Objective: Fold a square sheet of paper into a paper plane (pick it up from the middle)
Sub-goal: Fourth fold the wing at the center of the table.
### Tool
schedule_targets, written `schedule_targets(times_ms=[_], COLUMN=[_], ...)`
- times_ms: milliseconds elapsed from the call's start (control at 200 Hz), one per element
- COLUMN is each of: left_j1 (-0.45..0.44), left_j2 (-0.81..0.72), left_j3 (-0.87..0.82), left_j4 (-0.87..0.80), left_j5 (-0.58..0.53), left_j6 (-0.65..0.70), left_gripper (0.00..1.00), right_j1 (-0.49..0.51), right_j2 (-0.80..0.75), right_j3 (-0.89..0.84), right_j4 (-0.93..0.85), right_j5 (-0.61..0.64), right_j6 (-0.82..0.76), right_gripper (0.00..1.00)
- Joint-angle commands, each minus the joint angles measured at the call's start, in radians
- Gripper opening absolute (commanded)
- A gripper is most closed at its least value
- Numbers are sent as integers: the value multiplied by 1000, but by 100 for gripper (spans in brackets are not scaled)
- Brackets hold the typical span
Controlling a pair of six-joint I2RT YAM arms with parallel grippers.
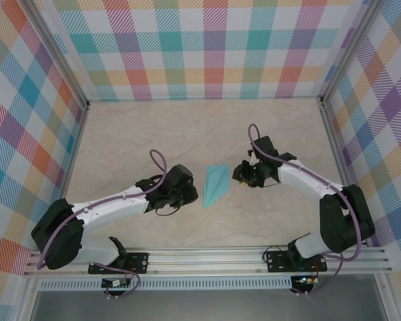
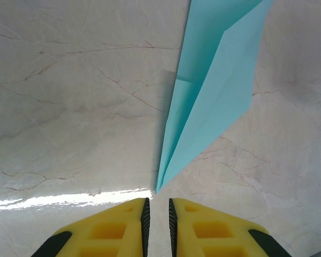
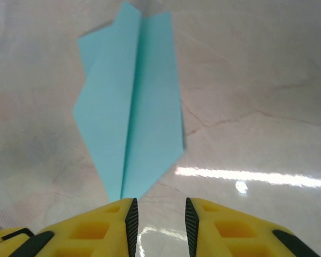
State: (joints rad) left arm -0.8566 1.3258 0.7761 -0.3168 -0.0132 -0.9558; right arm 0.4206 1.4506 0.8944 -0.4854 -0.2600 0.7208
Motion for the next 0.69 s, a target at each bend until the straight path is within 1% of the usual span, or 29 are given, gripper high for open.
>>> schedule_targets(times_ms=[0,165,315,475,545,605,675,690], left_j1=[-1,1,1,3,13,32,64,71], left_j2=[-26,-7,-12,-6,-6,7,38,48], left_j3=[-12,5,-12,-5,-12,-13,-2,2], left_j4=[-47,-73,-35,-41,-18,7,30,66], left_j5=[4,16,23,23,26,38,81,96], left_j6=[12,20,-12,9,15,21,34,37], left_gripper=[20,20,20,20,20,21,21,21], right_j1=[6,6,4,5,4,4,4,4], right_j2=[-54,-75,-66,-48,-58,-69,-64,-61], right_j3=[12,46,88,125,104,52,-6,-17], right_j4=[-58,-102,-155,-179,-155,-101,-32,-15], right_j5=[31,39,68,53,57,44,10,0], right_j6=[83,63,17,-8,2,19,37,40], right_gripper=[33,36,40,42,44,46,45,44])
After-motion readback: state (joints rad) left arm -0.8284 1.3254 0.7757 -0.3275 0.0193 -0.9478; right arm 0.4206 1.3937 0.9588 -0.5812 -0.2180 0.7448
